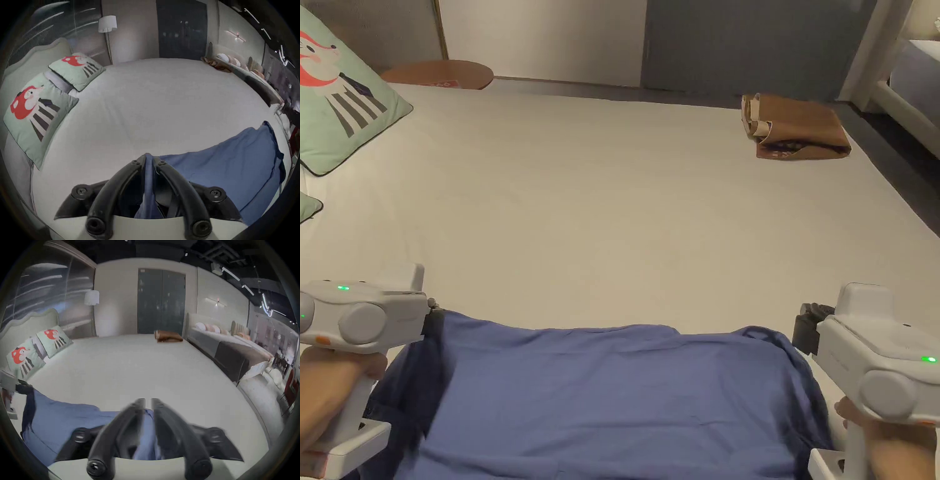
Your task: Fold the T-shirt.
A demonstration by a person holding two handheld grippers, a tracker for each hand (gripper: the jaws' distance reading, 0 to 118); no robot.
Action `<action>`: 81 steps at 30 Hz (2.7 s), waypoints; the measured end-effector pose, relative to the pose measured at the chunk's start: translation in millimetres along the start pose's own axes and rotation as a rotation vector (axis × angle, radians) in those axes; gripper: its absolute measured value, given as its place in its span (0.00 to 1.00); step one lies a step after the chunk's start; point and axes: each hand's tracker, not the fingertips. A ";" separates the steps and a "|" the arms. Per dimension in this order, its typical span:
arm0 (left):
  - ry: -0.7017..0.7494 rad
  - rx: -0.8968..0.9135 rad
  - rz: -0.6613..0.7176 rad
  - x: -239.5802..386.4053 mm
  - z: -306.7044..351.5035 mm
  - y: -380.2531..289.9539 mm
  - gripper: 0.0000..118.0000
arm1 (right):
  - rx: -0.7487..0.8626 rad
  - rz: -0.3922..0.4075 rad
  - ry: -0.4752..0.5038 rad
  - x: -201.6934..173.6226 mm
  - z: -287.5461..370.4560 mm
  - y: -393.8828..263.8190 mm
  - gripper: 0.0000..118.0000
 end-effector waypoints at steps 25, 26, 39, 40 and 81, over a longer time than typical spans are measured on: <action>-0.021 0.061 0.048 -10.8 42.7 -16.0 0.02 | -0.165 0.000 0.078 0.1 -41.5 -4.8 0.04; -0.023 0.062 0.059 -13.5 45.7 -18.2 0.02 | -0.153 0.001 0.093 5.3 -42.6 -5.8 0.04; -0.011 0.091 0.177 -46.5 109.4 -77.8 0.02 | 0.030 -0.113 0.219 47.2 108.8 -35.8 0.04; -0.013 0.091 0.182 -47.2 114.7 -85.6 0.02 | 0.031 -0.128 0.223 50.5 116.9 -43.7 0.04; -0.017 0.427 0.138 44.6 203.1 -104.7 0.90 | 0.336 0.005 0.076 -40.7 220.6 -61.2 0.92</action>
